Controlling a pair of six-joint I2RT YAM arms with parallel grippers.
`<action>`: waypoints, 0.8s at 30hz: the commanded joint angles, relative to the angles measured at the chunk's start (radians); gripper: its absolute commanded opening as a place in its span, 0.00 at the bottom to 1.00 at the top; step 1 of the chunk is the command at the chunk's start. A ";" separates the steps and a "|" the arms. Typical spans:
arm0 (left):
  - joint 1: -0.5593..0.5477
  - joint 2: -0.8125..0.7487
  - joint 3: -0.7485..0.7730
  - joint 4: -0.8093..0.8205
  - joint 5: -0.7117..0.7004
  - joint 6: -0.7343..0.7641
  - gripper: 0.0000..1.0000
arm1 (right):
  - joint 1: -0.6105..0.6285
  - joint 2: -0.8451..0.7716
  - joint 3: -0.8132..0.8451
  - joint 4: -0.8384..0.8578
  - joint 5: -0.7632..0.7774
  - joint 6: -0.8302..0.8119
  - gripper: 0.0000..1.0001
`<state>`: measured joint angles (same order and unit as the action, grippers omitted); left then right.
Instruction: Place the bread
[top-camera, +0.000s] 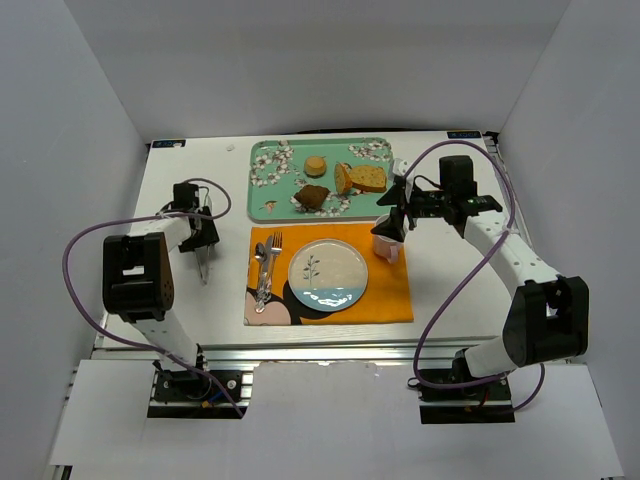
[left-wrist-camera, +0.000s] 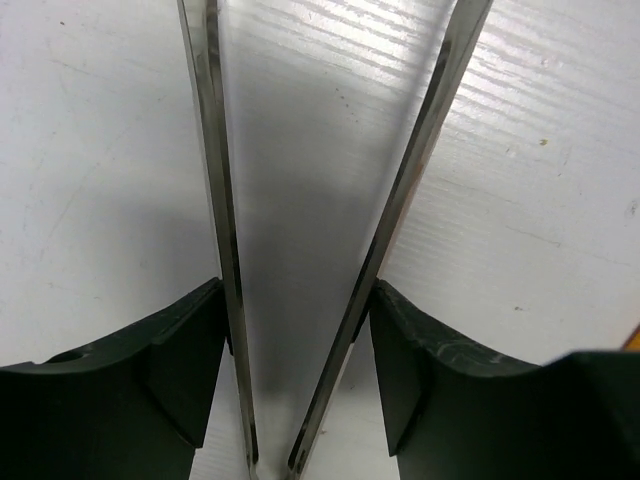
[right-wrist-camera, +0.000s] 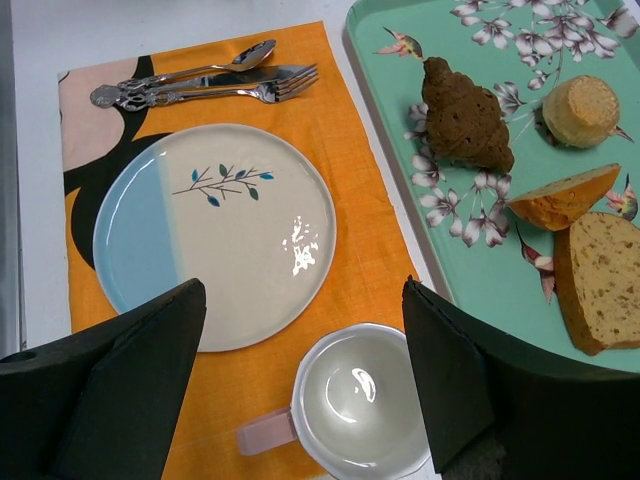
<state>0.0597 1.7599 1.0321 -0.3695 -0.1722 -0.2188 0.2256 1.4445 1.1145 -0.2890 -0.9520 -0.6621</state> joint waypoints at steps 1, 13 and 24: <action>0.008 0.001 -0.059 0.050 0.074 -0.010 0.66 | -0.012 -0.013 0.033 -0.006 -0.011 -0.002 0.84; 0.014 -0.098 -0.161 0.112 0.186 -0.043 0.16 | -0.040 -0.024 0.036 -0.006 -0.019 -0.001 0.84; -0.176 -0.315 0.065 0.115 0.617 -0.414 0.10 | -0.081 -0.052 0.019 0.065 -0.033 0.062 0.84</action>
<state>-0.0242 1.5196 0.9913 -0.2974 0.2829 -0.4911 0.1581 1.4288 1.1164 -0.2768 -0.9539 -0.6327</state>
